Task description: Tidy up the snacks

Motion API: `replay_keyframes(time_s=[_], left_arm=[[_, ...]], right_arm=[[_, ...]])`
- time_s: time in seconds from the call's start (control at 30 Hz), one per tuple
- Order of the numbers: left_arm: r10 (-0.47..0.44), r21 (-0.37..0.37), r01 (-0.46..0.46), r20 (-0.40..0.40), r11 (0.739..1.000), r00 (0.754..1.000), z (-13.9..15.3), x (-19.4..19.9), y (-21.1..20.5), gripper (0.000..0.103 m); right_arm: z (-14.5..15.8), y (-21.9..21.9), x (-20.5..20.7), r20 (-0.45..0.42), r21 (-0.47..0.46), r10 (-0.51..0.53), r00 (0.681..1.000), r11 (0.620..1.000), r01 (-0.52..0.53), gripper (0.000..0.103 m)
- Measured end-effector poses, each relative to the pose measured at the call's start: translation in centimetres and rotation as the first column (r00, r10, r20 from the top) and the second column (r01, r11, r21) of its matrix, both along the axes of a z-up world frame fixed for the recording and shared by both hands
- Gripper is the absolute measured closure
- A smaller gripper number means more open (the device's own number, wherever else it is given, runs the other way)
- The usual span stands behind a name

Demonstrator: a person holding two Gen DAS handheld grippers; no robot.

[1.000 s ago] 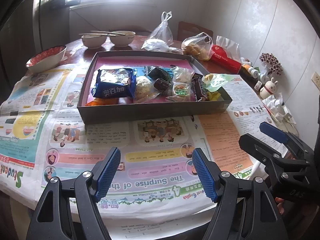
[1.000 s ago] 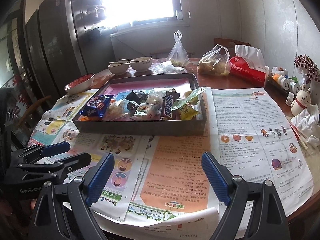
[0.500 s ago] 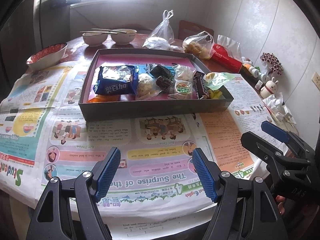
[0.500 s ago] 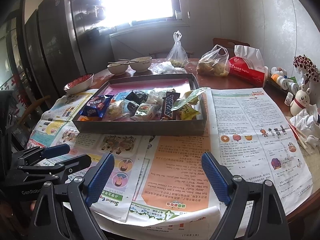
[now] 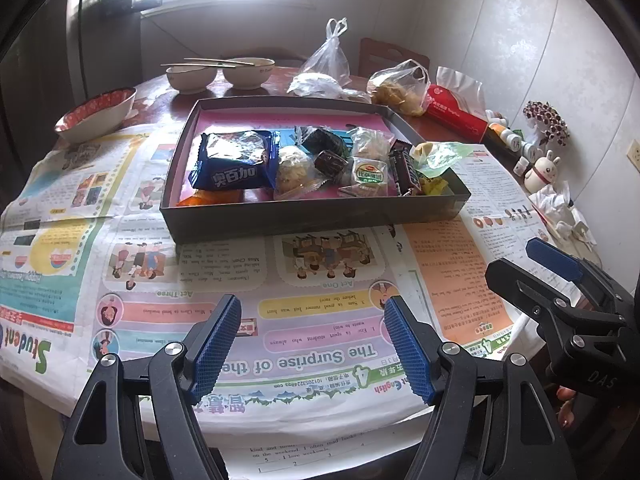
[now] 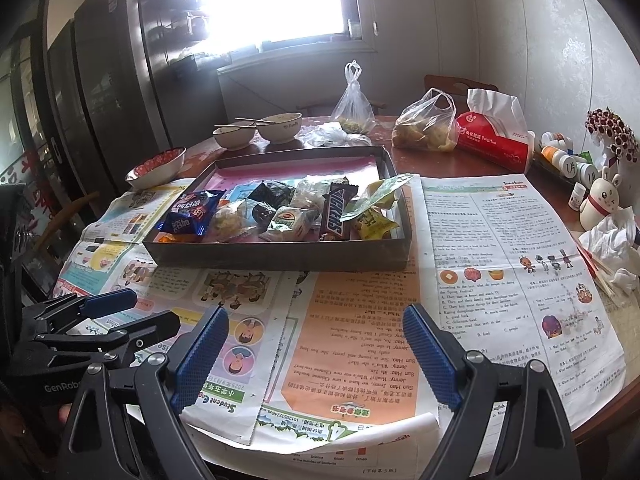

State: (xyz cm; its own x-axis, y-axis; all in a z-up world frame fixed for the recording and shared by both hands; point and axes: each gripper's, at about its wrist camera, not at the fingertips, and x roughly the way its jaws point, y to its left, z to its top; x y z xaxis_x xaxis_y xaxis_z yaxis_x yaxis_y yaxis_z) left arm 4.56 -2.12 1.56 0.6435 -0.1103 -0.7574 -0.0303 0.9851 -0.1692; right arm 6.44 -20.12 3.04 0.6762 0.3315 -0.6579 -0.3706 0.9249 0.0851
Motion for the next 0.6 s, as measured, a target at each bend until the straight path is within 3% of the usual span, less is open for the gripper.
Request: replay_keyframes(time_s=[0.6], left_arm=[[0.0,0.032,0.0,-0.004,0.999,1.0,0.01,0.03,-0.27,0.027]], right_arm=[[-0.11,0.16,0.04,-0.001,-0.003,0.005,1.0,1.0,-0.005,0.014]])
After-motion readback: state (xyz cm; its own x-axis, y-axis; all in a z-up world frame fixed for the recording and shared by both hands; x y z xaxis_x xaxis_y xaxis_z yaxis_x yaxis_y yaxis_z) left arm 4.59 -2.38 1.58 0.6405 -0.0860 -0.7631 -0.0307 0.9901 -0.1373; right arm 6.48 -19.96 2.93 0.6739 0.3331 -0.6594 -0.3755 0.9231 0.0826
